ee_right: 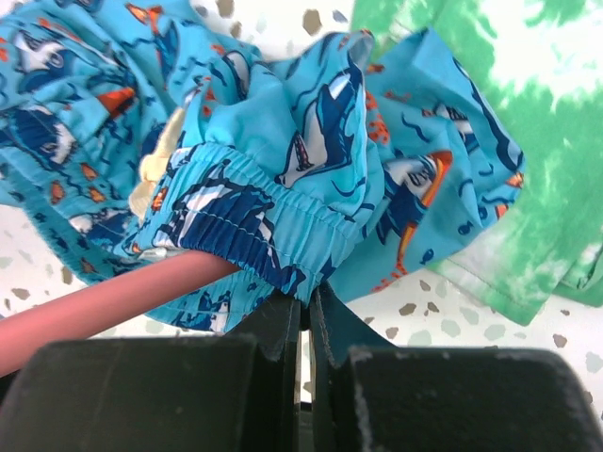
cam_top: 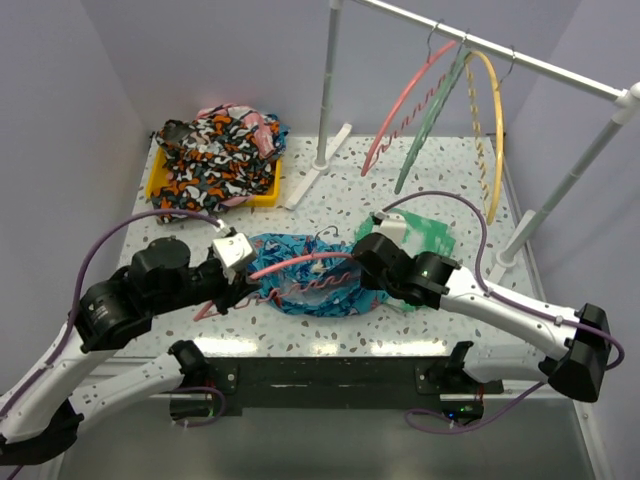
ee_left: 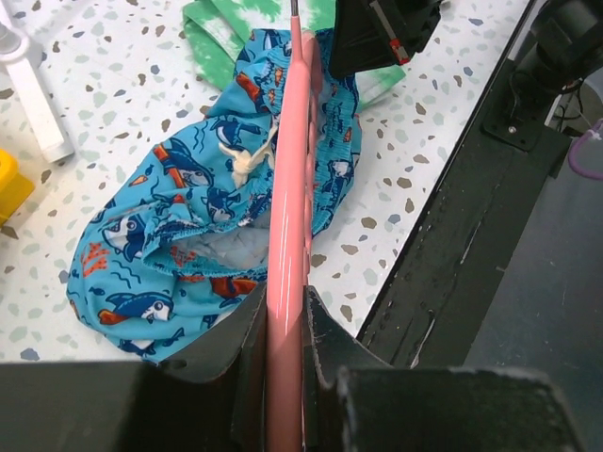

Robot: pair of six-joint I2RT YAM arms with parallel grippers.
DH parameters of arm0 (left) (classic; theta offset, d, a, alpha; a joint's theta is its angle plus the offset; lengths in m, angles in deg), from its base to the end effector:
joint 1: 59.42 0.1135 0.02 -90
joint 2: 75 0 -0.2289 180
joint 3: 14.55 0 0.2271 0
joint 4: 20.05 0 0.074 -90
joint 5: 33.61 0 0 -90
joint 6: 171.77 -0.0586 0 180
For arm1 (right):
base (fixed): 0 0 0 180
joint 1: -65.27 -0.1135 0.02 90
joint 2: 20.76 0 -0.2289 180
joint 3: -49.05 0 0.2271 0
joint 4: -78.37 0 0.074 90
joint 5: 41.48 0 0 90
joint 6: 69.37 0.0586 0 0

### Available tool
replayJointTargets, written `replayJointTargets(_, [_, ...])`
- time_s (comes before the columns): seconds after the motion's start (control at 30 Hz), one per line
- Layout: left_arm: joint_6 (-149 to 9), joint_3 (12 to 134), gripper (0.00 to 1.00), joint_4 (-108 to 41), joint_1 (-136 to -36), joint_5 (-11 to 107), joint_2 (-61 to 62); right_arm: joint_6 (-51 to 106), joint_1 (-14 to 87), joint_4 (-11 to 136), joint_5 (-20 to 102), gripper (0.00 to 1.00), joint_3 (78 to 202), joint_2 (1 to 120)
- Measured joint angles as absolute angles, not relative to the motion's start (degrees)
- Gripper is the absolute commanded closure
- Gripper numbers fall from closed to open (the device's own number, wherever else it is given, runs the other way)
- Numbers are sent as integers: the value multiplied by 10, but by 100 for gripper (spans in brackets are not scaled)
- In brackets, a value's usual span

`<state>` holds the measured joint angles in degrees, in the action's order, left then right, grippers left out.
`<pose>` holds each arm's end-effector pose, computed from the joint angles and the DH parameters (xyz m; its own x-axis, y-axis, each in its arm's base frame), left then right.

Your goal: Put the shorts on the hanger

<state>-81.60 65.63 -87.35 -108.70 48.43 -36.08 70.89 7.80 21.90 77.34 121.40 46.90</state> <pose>0.0795 -0.1048 0.3491 -0.2889 0.3311 -0.8983 0.8309 0.5528 -0.0635 0.1512 0.1845 0.2453 -0.7148 0.1322 -0.6867 -0.0449 0.9713 0.2336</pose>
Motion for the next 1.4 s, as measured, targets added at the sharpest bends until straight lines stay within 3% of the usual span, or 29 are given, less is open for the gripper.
replayJointTargets(0.53, [-872,541,100,-742,-1087,410,-374,757,76,266,758,100,1069,342])
replayJointTargets(0.83, [-921,487,100,-645,-1087,371,-377,757,76,265,773,100,1068,253])
replayJointTargets(1.4, [-917,441,100,-590,-1099,390,-397,744,68,198,779,100,1162,276])
